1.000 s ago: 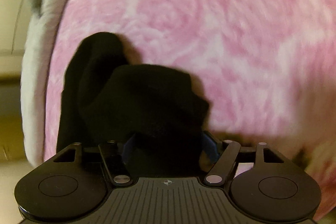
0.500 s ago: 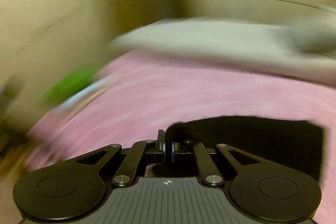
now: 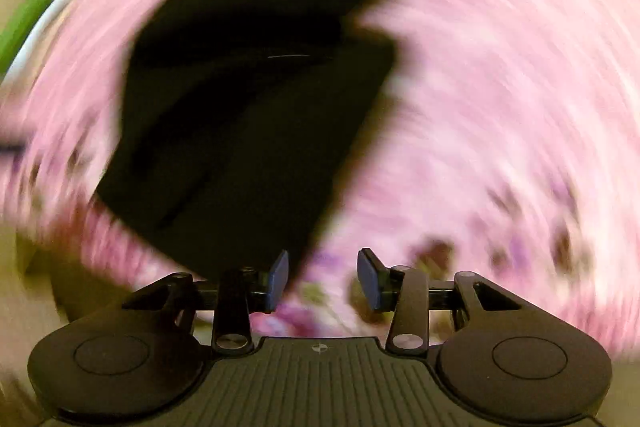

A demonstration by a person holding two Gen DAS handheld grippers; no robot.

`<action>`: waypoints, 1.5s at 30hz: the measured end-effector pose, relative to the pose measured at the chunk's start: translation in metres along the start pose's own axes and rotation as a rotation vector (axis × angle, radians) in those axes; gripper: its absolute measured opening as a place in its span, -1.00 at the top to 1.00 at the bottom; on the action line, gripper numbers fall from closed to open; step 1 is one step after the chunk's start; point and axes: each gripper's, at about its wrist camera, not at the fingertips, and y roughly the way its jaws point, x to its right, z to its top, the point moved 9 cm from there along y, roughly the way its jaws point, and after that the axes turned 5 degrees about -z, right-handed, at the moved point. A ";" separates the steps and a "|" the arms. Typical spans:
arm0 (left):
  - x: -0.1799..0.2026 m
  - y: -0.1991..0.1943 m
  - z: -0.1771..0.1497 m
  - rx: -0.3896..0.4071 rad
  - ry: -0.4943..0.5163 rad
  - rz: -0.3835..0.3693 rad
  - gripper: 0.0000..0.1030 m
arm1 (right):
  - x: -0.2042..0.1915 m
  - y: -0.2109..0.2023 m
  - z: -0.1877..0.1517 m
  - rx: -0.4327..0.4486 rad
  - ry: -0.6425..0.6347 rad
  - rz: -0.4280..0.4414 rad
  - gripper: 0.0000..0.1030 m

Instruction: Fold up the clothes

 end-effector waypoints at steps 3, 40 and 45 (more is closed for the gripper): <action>0.014 0.014 0.000 -0.033 0.037 -0.025 0.33 | 0.057 0.000 0.004 0.013 0.408 0.032 0.15; 0.057 0.012 0.116 0.229 0.149 -0.087 0.88 | -0.063 0.031 0.074 0.080 0.260 0.519 0.83; 0.020 -0.032 0.172 0.374 0.121 0.057 0.76 | -0.163 -0.035 0.097 0.208 -0.081 0.697 0.40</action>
